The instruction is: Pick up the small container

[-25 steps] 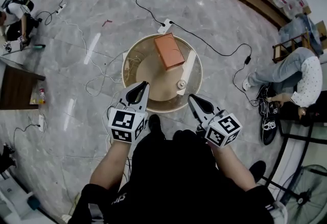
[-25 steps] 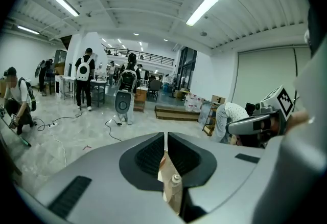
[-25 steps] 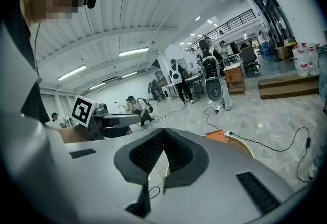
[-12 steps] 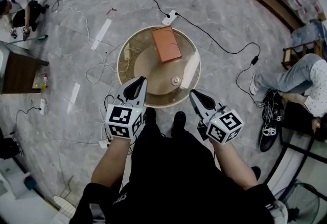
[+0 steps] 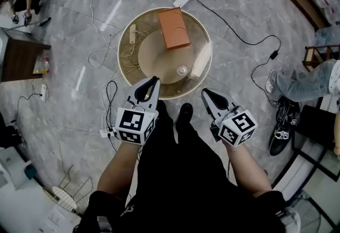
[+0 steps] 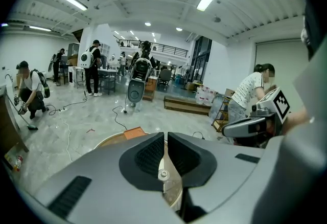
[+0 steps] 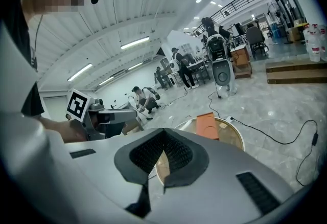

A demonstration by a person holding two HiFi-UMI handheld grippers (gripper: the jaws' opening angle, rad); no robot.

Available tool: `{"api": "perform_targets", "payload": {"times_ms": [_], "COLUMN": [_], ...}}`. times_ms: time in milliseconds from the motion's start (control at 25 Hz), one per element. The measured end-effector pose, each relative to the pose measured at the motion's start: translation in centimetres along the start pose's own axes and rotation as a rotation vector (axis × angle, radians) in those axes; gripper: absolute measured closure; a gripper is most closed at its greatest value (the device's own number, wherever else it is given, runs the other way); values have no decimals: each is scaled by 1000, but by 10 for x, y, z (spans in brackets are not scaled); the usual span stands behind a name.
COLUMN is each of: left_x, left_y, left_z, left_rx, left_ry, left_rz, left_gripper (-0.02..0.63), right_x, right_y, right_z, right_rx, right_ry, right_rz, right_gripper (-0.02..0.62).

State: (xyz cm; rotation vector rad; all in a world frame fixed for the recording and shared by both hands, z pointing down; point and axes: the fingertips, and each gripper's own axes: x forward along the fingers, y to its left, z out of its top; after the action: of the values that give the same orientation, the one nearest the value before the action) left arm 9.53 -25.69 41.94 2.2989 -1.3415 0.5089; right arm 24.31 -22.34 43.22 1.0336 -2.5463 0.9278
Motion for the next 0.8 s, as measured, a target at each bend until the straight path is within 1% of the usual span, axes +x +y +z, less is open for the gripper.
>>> {"api": "perform_targets", "payload": {"times_ms": [160, 320, 440, 640, 720, 800], "left_x": [24, 60, 95, 137, 152, 168], "left_y": [12, 30, 43, 52, 48, 43], "left_z": [-33, -70, -94, -134, -151, -169], "left_rx": [13, -4, -17, -51, -41, -9], "left_ry": [37, 60, 54, 16, 6, 5], "left_rz": [-17, -22, -26, -54, -77, -107], "left_gripper": [571, 571, 571, 571, 571, 571], "right_x": [26, 58, 84, 119, 128, 136], "right_y": [-23, -44, -59, -77, -88, -102], "right_z": [-26, -53, -72, -109, -125, -138], "right_rx": [7, 13, 10, -1, 9, 20], "right_ry": [25, 46, 46, 90, 106, 111], "right_rz": [3, 25, 56, 90, 90, 81], "right_gripper": [577, 526, 511, 468, 457, 446]}}
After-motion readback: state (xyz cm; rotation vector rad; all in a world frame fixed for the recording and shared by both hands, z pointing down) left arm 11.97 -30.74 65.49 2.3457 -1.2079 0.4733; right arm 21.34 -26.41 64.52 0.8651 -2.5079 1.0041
